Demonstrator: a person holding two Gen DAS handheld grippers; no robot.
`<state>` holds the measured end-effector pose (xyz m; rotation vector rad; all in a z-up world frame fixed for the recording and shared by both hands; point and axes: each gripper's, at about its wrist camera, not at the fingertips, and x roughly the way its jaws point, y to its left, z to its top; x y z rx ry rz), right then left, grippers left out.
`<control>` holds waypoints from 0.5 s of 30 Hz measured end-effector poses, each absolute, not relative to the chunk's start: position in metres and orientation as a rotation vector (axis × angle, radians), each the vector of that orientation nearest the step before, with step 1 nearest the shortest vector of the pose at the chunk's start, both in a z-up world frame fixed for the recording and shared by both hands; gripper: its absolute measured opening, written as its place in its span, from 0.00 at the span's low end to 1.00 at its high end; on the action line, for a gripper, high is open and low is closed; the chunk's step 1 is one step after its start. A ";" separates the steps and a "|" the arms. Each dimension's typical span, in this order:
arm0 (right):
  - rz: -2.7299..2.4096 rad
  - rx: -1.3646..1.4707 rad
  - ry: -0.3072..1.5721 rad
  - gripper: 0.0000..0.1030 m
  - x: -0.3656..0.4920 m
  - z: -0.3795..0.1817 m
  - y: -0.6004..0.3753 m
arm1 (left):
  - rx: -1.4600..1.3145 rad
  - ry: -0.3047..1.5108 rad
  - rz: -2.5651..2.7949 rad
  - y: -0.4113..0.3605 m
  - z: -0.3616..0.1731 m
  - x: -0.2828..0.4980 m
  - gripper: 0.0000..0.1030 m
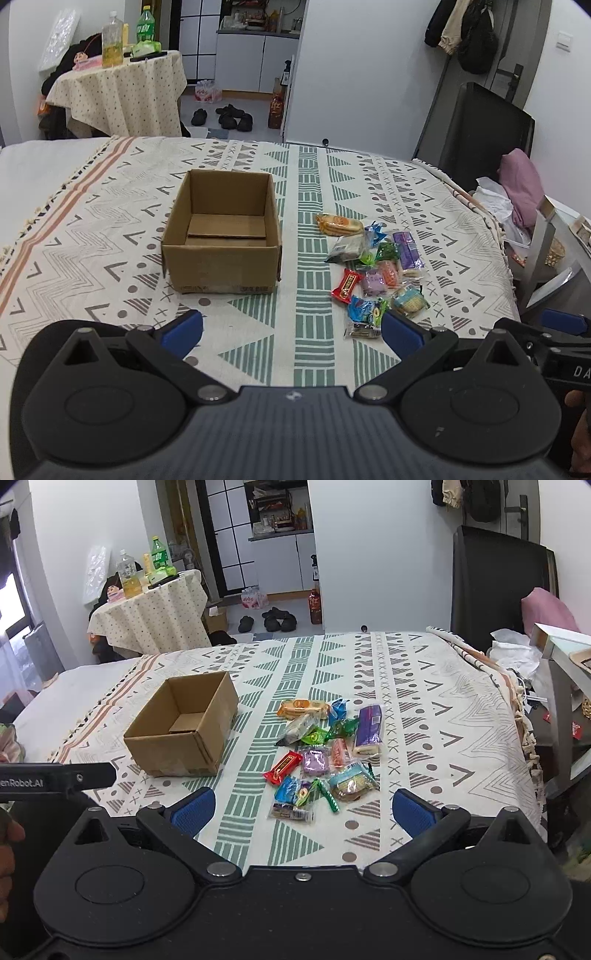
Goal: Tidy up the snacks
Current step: 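Reach the left tool to a small clear snack packet while the right tool reaches a biscuit pack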
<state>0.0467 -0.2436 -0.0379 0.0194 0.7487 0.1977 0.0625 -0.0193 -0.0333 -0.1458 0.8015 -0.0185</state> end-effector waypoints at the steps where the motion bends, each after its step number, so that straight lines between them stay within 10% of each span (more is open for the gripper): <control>1: 0.198 0.021 0.744 1.00 0.048 -0.038 -0.245 | -0.154 0.802 -0.023 -0.019 -0.035 0.065 0.99; 15: 0.156 0.101 0.800 1.00 0.083 -0.064 -0.266 | -0.161 0.845 -0.013 -0.039 -0.061 0.105 0.99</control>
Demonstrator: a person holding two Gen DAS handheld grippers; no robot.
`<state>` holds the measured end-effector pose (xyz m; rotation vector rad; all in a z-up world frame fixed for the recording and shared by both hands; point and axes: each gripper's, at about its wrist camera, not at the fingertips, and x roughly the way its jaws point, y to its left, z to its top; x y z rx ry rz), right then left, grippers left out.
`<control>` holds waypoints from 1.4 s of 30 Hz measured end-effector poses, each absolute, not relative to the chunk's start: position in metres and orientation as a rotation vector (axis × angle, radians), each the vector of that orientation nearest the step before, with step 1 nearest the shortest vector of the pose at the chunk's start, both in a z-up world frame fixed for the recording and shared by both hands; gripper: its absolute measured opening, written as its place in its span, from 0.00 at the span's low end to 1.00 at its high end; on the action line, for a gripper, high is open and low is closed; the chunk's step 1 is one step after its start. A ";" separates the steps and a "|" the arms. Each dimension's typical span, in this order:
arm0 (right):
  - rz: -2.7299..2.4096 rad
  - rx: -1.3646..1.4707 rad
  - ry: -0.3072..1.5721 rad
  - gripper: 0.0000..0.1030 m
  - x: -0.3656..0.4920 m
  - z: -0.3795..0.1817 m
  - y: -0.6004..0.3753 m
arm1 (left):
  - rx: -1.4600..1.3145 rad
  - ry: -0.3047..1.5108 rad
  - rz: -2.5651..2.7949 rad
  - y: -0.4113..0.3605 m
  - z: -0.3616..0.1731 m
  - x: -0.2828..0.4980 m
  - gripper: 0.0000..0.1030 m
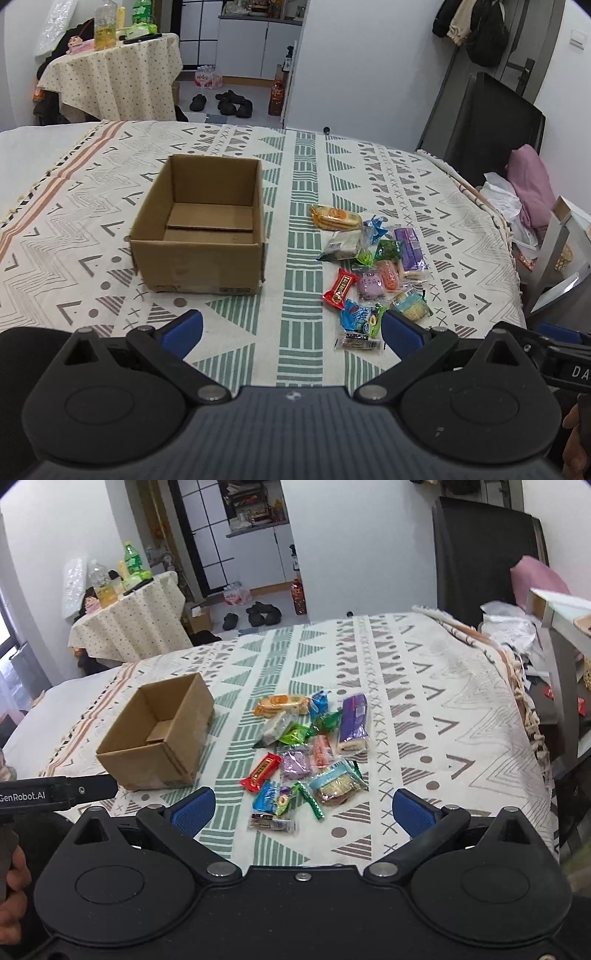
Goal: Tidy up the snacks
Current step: 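Reach the left tool to a small clear snack packet while the right tool reaches a biscuit pack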
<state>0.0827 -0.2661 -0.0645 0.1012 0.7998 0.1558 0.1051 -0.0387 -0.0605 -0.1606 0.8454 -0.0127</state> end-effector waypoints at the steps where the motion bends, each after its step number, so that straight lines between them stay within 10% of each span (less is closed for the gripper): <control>1: 0.154 0.110 0.809 1.00 0.086 -0.067 -0.268 | -0.157 0.851 -0.013 -0.041 -0.063 0.108 0.99; 42: 0.049 0.410 0.983 0.69 0.173 -0.153 -0.306 | -0.375 1.171 0.015 -0.112 -0.192 0.210 0.63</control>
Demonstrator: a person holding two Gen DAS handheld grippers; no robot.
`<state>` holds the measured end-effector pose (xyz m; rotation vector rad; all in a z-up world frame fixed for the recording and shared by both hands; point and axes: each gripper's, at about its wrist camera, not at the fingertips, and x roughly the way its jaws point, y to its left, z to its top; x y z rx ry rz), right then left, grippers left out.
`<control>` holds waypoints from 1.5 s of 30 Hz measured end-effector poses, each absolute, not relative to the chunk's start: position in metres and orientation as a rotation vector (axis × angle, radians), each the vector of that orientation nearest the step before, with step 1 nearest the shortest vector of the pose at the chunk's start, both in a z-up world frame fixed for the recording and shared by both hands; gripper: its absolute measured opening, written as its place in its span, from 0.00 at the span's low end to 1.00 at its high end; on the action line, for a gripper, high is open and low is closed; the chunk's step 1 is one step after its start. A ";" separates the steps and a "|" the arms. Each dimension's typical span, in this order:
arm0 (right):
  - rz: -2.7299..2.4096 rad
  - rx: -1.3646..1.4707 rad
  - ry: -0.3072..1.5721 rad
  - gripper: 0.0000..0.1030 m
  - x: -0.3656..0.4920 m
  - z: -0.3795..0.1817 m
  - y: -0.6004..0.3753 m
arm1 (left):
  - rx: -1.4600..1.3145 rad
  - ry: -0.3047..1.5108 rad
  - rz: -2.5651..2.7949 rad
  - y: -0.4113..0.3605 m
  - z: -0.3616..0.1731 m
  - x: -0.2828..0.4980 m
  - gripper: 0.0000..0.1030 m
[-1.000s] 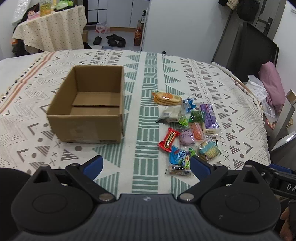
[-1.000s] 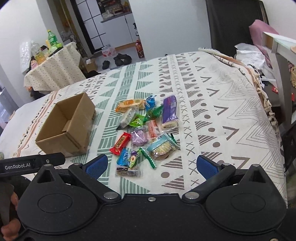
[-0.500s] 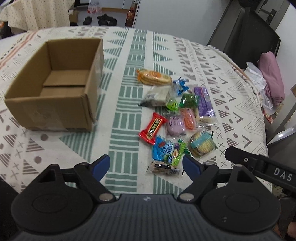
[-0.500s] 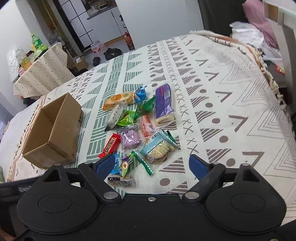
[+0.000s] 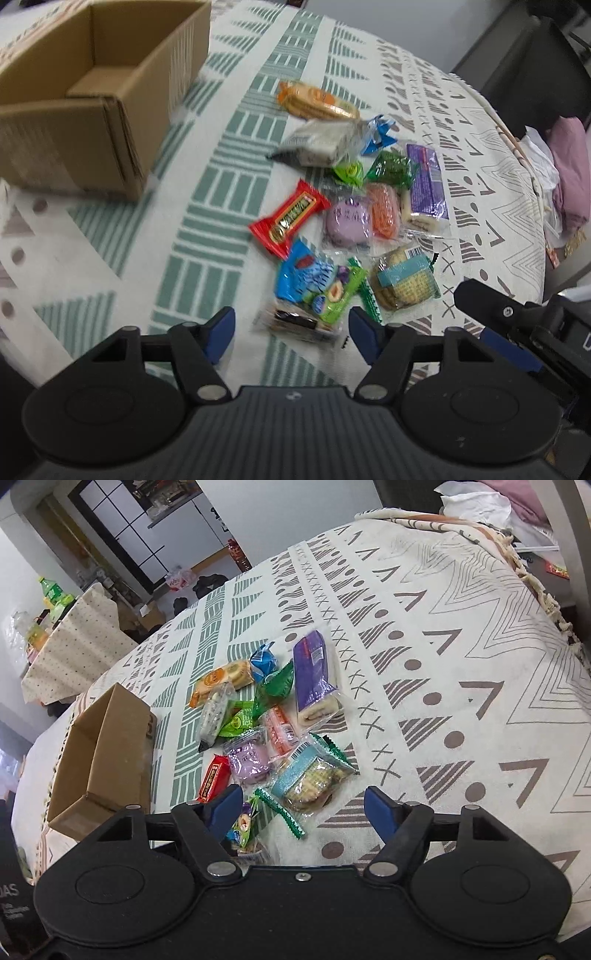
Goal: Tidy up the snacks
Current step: 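Reach the left tool to a small clear snack packet while the right tool reaches a biscuit pack, then close the left tool on the clear packet while the right tool grasps the biscuit pack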
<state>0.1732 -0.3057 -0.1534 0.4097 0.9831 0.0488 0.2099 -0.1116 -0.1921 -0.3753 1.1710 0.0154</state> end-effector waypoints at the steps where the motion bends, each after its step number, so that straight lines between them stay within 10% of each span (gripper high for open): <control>1: 0.048 0.415 0.984 0.69 0.174 -0.154 -0.307 | -0.391 1.178 0.028 -0.113 -0.195 0.210 0.62; 20: 0.056 0.485 1.046 0.70 0.194 -0.180 -0.313 | -0.565 1.168 0.179 -0.121 -0.216 0.219 0.55; 33: 0.035 0.484 1.085 0.70 0.205 -0.193 -0.308 | -0.515 1.173 0.186 -0.101 -0.209 0.216 0.23; 45: 0.000 0.459 1.097 0.70 0.213 -0.201 -0.297 | -0.518 1.095 0.174 -0.079 -0.182 0.209 0.19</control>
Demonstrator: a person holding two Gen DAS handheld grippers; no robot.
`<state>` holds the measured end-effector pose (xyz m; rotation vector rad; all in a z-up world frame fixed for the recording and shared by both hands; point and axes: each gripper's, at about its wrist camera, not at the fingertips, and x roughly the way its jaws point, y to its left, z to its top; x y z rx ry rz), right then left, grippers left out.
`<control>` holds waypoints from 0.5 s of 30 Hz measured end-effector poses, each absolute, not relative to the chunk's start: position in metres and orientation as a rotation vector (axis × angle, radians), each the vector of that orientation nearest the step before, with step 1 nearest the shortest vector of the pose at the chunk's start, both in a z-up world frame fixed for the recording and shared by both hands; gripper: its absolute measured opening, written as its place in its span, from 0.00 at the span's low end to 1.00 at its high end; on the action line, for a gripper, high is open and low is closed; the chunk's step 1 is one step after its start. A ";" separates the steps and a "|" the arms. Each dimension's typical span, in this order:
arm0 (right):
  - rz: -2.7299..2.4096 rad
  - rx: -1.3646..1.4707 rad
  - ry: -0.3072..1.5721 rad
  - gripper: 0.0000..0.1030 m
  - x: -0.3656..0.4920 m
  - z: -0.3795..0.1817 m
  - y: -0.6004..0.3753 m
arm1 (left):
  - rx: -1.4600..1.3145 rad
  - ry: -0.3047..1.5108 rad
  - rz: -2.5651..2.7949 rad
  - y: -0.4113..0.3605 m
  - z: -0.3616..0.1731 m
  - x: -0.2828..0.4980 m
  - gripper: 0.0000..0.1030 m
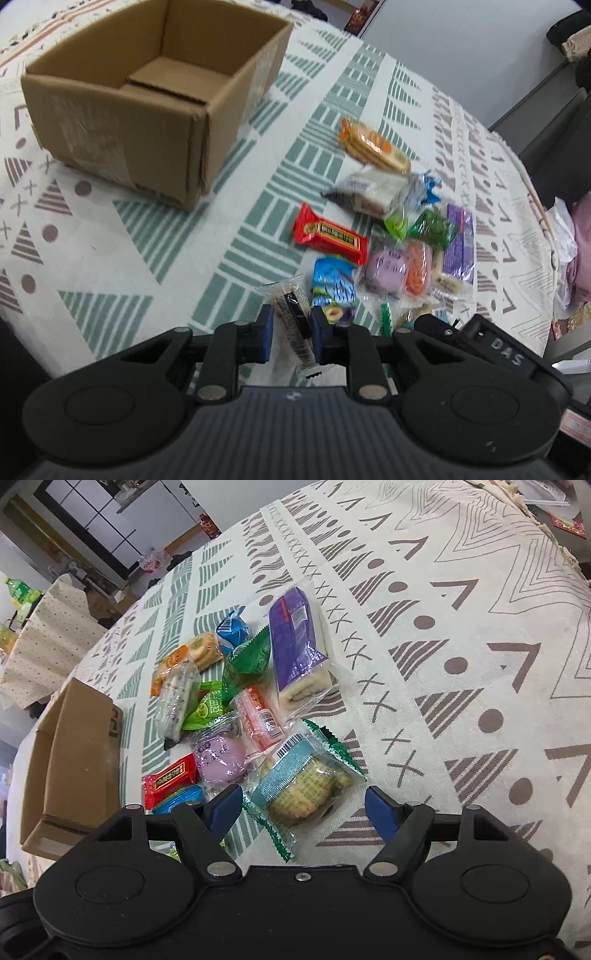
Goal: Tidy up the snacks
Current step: 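Close the left tool on the clear packet while the right tool grasps the biscuit pack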
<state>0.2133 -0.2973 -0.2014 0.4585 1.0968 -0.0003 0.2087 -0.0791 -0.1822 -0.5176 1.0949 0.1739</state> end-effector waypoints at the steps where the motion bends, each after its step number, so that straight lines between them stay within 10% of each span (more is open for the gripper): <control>1: -0.005 0.461 1.095 0.71 0.215 -0.202 -0.296 | -0.520 1.086 0.177 -0.077 -0.180 0.208 0.19; 9: -0.064 0.411 1.068 0.78 0.228 -0.207 -0.280 | -0.526 1.048 0.193 -0.060 -0.171 0.208 0.19; 15: -0.099 0.256 1.062 0.49 0.224 -0.207 -0.267 | -0.505 1.030 0.198 -0.053 -0.170 0.207 0.19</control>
